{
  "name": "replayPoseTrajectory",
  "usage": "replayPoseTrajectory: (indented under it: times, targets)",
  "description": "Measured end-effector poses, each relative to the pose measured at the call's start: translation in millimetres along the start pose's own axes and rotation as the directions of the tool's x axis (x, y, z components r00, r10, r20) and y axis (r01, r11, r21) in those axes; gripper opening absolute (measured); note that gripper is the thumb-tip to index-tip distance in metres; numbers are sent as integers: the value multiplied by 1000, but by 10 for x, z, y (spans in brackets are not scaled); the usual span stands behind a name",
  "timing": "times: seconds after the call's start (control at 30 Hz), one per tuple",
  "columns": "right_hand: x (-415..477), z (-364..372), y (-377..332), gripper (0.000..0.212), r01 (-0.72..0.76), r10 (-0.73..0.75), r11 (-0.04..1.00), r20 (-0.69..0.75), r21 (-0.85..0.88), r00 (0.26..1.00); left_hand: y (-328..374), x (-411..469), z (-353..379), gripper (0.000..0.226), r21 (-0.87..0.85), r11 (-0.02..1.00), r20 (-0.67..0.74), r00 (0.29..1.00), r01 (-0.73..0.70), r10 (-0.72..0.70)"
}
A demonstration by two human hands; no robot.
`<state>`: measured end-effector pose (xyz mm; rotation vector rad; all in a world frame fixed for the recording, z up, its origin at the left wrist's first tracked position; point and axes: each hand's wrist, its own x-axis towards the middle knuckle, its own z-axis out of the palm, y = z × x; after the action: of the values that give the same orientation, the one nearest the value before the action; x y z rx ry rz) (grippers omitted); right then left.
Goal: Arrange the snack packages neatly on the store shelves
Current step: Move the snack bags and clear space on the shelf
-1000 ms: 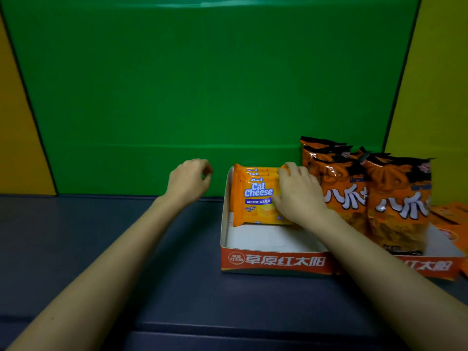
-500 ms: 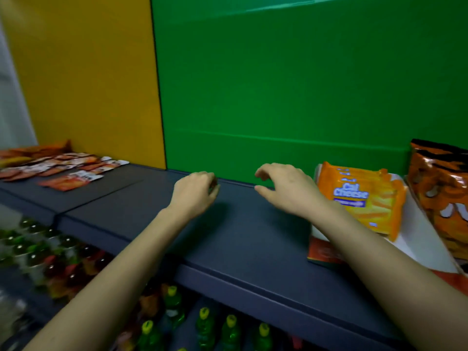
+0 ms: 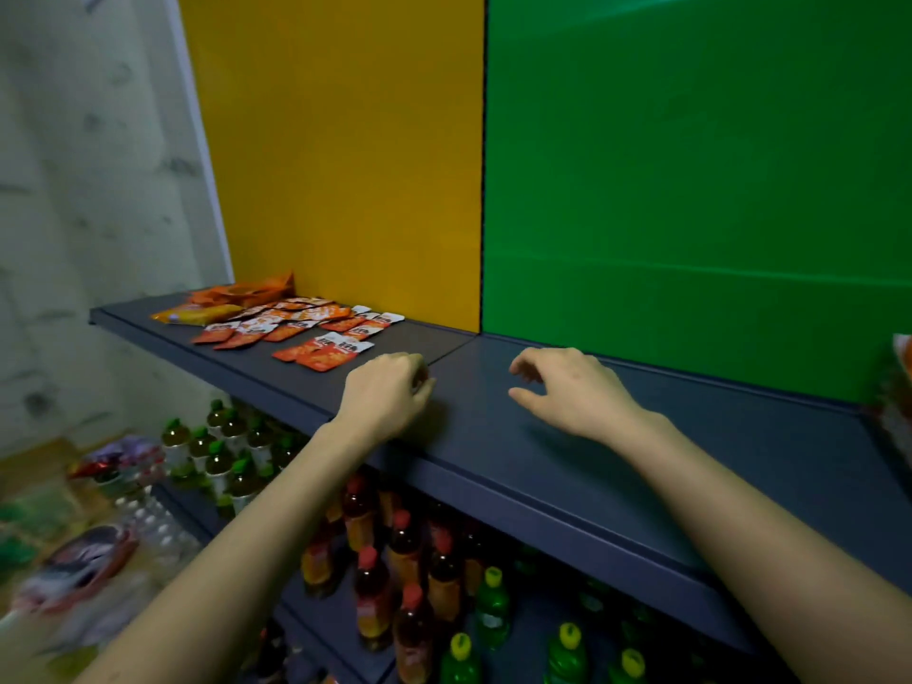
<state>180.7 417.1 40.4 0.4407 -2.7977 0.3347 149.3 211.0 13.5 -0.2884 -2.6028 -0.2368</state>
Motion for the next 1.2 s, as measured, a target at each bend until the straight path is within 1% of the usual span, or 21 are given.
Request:
replayPoseTrajectory:
  times: [0.17, 0.3, 0.5, 0.63, 0.77, 0.9, 1.03, 1.2]
  targets:
    - [395, 298, -386, 34, -2, 2, 1000, 15, 31, 1000, -631, 67, 22, 27, 24, 999, 35, 999, 21, -22]
    - [758, 470, -642, 33, 11, -13, 999, 50, 35, 999, -1078, 134, 45, 27, 21, 998, 32, 998, 60, -61]
    - [1452, 752, -976, 30, 45, -48, 998, 60, 50, 997, -1710, 323, 166, 26, 24, 992, -15, 993, 121, -120]
    - [2016, 966, -1201, 28, 73, -78, 995, 77, 68, 994, -2183, 525, 260, 27, 34, 987, -11, 987, 160, -159]
    - [2642, 1170, -1442, 30, 105, -107, 994, 73, 31, 992, -2700, 830, 283, 25, 52, 979, -69, 979, 196, -192]
    - [3258, 1353, -1705, 31, 140, -143, 989, 72, 38, 987, -3190, 1180, 259, 25, 96, 970, -94, 972, 223, -214]
    - [3750, 1537, -1932, 30, 182, -184, 983, 76, 36, 980, -3639, 1405, 276, 23, 74, 963, -151, 958, 259, -246]
    - [4184, 1672, -2181, 30, 213, -209, 977, 116, -27, 971, -4125, 1592, 344, 25, 67, 946, -148, 941, 318, -306]
